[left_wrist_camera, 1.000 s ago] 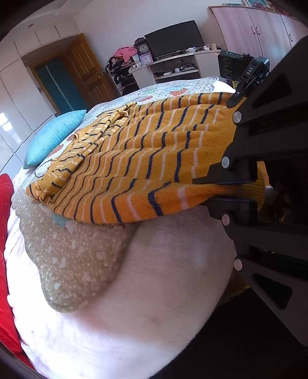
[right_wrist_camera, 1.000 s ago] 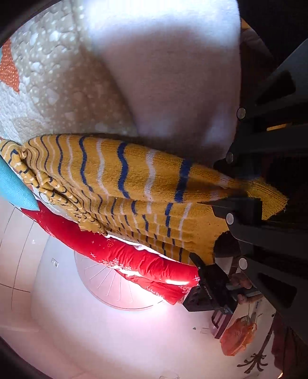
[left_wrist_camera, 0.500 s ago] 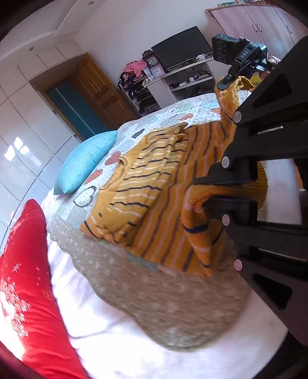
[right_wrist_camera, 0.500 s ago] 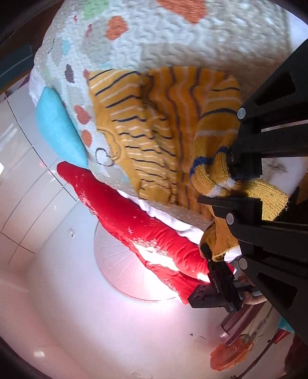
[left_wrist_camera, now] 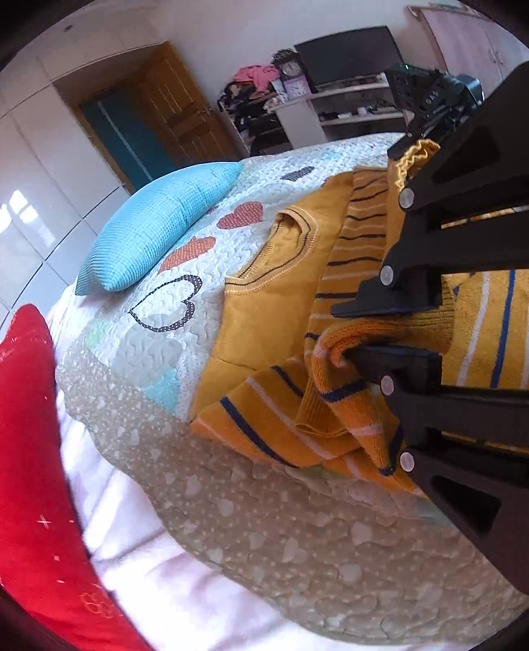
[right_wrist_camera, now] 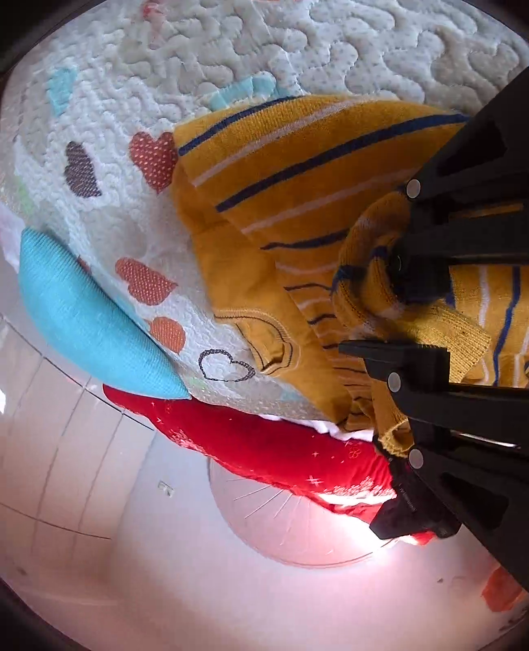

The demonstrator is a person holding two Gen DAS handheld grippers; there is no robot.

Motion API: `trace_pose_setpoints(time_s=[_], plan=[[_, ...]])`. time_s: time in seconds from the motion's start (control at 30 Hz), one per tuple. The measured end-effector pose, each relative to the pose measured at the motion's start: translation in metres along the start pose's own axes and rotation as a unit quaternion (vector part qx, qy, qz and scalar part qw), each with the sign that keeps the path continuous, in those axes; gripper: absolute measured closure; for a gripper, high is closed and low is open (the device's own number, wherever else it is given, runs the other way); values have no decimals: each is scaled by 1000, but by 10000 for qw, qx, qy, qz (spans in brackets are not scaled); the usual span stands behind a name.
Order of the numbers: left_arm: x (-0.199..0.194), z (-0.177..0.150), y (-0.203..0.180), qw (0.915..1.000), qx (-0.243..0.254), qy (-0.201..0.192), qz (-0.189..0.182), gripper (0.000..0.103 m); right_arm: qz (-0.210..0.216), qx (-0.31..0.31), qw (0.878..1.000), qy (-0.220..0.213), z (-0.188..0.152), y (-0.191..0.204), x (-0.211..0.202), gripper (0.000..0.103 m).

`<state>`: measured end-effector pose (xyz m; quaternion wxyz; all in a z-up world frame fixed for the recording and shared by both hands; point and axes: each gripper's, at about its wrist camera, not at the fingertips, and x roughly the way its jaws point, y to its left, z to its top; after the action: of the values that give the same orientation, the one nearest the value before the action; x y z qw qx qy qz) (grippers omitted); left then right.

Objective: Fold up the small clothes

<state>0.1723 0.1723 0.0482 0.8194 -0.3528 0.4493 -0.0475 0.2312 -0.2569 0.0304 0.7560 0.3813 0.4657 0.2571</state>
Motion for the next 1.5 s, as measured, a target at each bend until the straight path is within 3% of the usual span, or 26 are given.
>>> trace_pose_setpoints(time_s=[0.13, 0.2, 0.3, 0.43, 0.53, 0.7, 0.8, 0.83, 0.93, 1.03, 1.13, 1.2, 1.23, 1.33, 1.43, 1.5], plan=[[5, 8, 14, 9975, -370, 39, -599, 76, 624, 815, 9945, -196, 18, -28, 7, 54], [0, 14, 19, 9946, -505, -72, -906, 61, 847, 1176, 9889, -314, 25, -38, 8, 50], [-13, 24, 26, 9936, -679, -461, -778, 40, 583, 1229, 9900, -381, 36, -40, 14, 49], [-23, 43, 36, 9928, -866, -641, -527, 38, 526, 1163, 9906, -488, 49, -32, 12, 43], [-31, 41, 35, 9957, -662, -607, -225, 38, 514, 1091, 9911, -555, 54, -26, 4, 42], [-44, 4, 31, 9992, -2, -358, 189, 36, -166, 266, 9979, -563, 43, -9, -23, 39], [-50, -21, 34, 9986, 256, -227, 411, 36, -456, -319, 9975, -427, 18, 2, -48, 39], [-53, -30, 34, 9978, 364, -230, 513, 36, -722, -593, 9949, -388, 6, 7, -55, 40], [-62, -59, 27, 9901, 932, -487, 929, 36, -1357, -1544, 9781, -340, -39, 23, -76, 69], [-53, -78, 27, 9793, 1252, -534, 1495, 36, -1522, -1924, 9693, -197, -75, 21, -84, 69], [-34, -85, 37, 9673, 1379, -576, 2048, 36, -2059, -1932, 9593, -62, -90, -3, -80, 69], [-29, -87, 43, 9675, 1328, -592, 2068, 36, -1938, -1661, 9666, 225, -90, -24, -74, 95], [-29, -89, 45, 9669, 1331, -640, 2081, 36, -1966, -1619, 9668, 205, -88, -29, -77, 95], [-29, -90, 44, 9594, 1449, -800, 2285, 34, -2600, -1651, 9513, 151, -75, -35, -78, 97], [-29, -90, 48, 9580, 1388, -881, 2350, 31, -3274, -1964, 9241, 138, -66, -21, -70, 95], [-30, -90, 53, 9607, 1277, -912, 2292, 26, -3510, -2067, 9132, 155, -64, -9, -70, 90]])
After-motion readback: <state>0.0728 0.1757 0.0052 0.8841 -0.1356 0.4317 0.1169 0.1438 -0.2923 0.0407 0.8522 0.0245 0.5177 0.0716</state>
